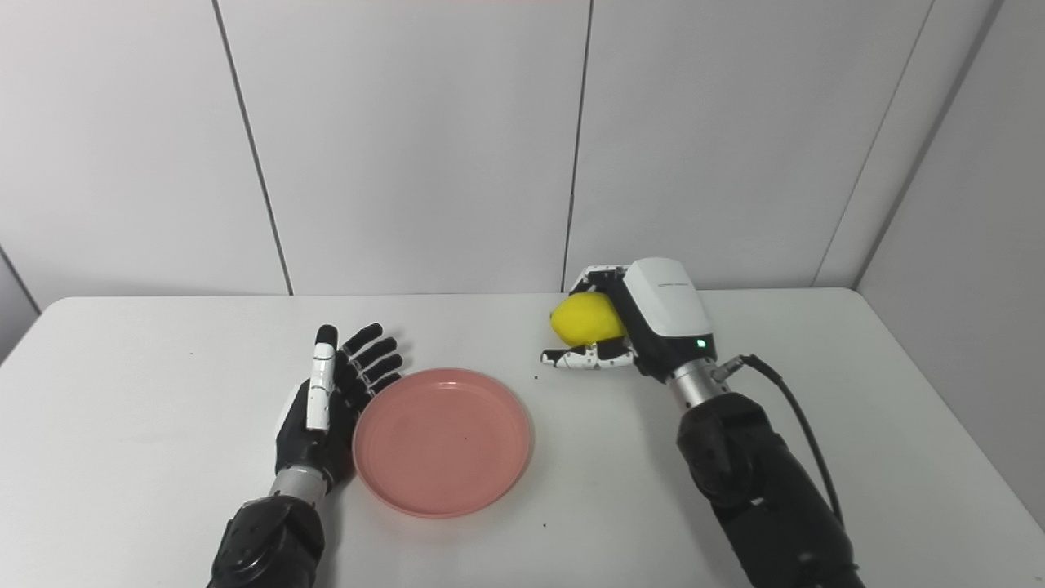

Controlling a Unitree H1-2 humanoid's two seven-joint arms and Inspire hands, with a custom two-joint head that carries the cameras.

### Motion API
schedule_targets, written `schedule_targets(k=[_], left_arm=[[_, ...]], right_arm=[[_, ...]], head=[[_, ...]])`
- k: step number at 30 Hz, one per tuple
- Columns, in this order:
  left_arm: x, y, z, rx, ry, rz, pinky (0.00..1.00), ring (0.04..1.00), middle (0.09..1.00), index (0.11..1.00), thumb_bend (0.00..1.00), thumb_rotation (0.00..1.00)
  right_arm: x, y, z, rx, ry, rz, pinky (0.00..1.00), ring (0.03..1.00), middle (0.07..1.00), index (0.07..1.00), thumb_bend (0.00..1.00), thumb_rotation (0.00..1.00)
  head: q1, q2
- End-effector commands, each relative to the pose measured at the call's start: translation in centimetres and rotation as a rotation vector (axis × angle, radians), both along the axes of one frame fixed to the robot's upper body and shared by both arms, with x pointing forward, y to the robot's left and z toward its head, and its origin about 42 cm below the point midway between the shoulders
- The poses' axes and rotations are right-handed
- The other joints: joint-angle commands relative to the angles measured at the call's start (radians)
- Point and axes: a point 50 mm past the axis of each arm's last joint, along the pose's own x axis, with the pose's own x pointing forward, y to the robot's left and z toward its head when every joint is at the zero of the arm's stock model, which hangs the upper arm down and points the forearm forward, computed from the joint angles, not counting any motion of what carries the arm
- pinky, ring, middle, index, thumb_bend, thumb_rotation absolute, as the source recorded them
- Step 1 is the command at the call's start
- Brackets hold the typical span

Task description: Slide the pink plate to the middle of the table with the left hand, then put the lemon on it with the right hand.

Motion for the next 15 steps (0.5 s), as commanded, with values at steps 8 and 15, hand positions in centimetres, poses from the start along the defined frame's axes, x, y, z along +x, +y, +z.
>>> schedule_targets(k=[8, 15], left_arm=[[-0.2, 0.1, -1.8, 0.002, 0.086, -0.008, 0.79, 0.78, 0.776, 0.771, 0.69, 0.92], [0.0, 0.2, -2.0, 0.001, 0.094, -0.001, 0.79, 0.776, 0.778, 0.772, 0.69, 0.91]], right_arm=[[1.5, 3.7, 2.6, 0.001, -0.03, 0.057, 0.17, 0.217, 0.279, 0.289, 0.63, 0.37], [1.6, 5.7, 2.3, -0.004, -0.012, 0.103, 0.15, 0.198, 0.264, 0.308, 0.63, 0.37]], head=[[-0.004, -0.004], [-0.006, -0.006]])
